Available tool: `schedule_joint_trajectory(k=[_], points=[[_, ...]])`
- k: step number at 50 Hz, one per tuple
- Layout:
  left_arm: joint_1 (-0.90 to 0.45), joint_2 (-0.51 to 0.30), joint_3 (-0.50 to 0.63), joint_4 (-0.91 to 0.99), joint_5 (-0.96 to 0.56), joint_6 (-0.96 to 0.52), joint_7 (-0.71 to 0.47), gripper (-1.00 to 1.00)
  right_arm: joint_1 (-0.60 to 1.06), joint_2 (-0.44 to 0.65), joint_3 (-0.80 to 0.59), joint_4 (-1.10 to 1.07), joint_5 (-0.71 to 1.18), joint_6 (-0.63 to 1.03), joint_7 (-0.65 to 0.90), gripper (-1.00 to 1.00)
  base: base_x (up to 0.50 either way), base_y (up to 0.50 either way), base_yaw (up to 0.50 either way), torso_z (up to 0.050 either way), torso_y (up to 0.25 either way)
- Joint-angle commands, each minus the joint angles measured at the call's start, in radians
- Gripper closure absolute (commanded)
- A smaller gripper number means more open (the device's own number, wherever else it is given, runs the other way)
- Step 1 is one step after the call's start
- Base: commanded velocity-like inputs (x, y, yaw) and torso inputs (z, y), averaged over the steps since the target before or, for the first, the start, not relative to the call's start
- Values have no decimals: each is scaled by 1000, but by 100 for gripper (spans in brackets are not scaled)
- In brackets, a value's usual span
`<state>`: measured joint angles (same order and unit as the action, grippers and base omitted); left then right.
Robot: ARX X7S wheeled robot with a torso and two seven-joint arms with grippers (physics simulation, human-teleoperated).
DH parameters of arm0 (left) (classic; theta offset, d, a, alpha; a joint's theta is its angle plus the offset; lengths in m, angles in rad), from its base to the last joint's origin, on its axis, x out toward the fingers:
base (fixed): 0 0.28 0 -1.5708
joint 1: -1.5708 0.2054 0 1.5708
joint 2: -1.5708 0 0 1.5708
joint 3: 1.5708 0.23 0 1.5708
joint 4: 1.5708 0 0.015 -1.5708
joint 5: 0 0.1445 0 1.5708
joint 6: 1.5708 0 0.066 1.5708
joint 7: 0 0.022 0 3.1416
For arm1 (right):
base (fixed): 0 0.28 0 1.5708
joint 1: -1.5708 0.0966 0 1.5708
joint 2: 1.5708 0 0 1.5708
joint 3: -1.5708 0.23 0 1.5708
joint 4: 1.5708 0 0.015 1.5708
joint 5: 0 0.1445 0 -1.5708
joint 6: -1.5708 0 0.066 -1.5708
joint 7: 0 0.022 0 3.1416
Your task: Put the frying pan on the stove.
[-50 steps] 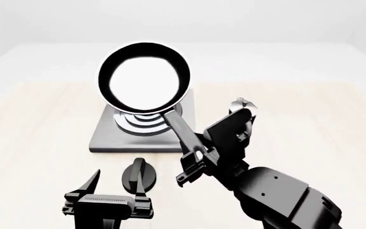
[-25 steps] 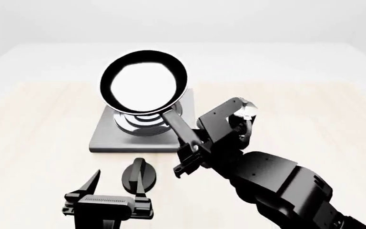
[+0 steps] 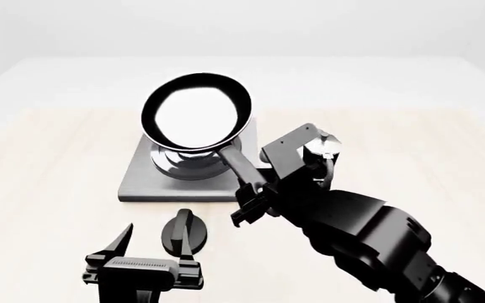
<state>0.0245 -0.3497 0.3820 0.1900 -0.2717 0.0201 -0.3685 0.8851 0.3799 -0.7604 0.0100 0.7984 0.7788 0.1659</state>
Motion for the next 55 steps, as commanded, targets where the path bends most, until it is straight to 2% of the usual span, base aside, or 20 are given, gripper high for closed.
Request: schedule_joint_trajectory(k=[1,55], points=[[-3,1,3,-14,1,11,1,-100,32,-25,23,23,-62,-20,0,100,0,0,0,0,0],[0,-11,6,-22,-11,30,-6,-100,33,-67,-43,140,-128,-79,-23,100,0,0,0,0,2]])
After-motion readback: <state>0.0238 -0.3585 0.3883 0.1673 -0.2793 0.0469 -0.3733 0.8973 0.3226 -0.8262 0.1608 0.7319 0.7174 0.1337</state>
